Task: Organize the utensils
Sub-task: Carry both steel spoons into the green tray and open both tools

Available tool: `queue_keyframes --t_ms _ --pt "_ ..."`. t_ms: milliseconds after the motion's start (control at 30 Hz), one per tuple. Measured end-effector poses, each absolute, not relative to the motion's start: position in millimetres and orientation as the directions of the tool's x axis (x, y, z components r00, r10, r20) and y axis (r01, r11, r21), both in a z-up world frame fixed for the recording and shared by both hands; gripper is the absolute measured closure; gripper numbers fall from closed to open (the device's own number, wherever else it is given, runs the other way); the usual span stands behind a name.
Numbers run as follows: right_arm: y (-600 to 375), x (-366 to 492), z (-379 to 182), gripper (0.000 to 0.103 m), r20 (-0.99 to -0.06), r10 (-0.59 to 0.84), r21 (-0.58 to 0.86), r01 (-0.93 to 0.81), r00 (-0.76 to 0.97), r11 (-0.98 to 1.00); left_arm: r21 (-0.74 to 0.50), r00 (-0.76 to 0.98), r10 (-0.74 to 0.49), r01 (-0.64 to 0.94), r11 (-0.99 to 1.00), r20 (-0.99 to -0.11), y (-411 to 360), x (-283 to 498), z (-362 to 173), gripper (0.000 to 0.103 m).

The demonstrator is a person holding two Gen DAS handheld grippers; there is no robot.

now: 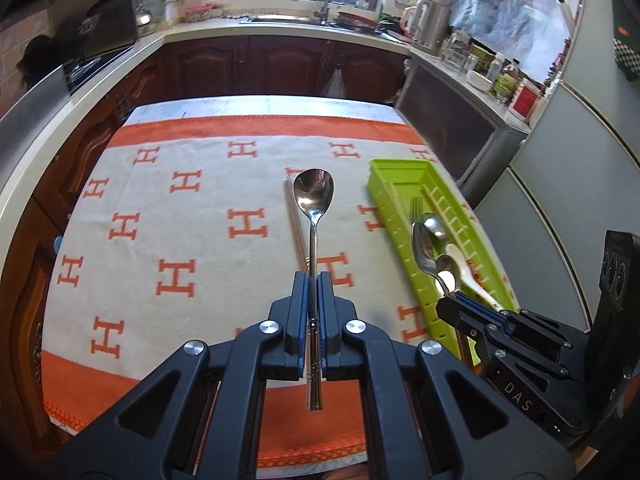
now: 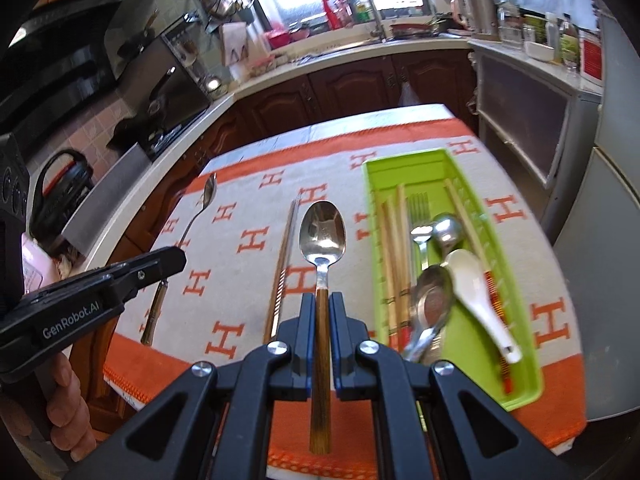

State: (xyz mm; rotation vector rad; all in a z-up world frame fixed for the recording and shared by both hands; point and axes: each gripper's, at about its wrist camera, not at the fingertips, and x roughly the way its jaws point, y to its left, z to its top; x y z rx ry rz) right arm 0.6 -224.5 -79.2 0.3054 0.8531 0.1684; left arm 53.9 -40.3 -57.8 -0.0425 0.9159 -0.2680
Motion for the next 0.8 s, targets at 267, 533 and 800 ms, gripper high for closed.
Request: queue_keyframes --t_ms 267,533,800 --pt "-284 22 -74 0.097 -0.699 0.240 0.375 0.060 0.673 0.925 -0.194 0.550 -0.324 0.282 0.940 -0.770 -88 69 -41 0.101" --pt "-311 65 -100 0.097 -0.737 0.233 0.379 0.102 0.634 0.920 -0.242 0.494 -0.385 0.329 0.913 -0.779 -155 109 -49 0.101" --pt "-330 87 -143 0.095 -0.799 0.229 0.381 0.173 0.557 0.908 -0.250 0.420 -0.359 0.293 0.923 -0.833 -209 159 -104 0.101"
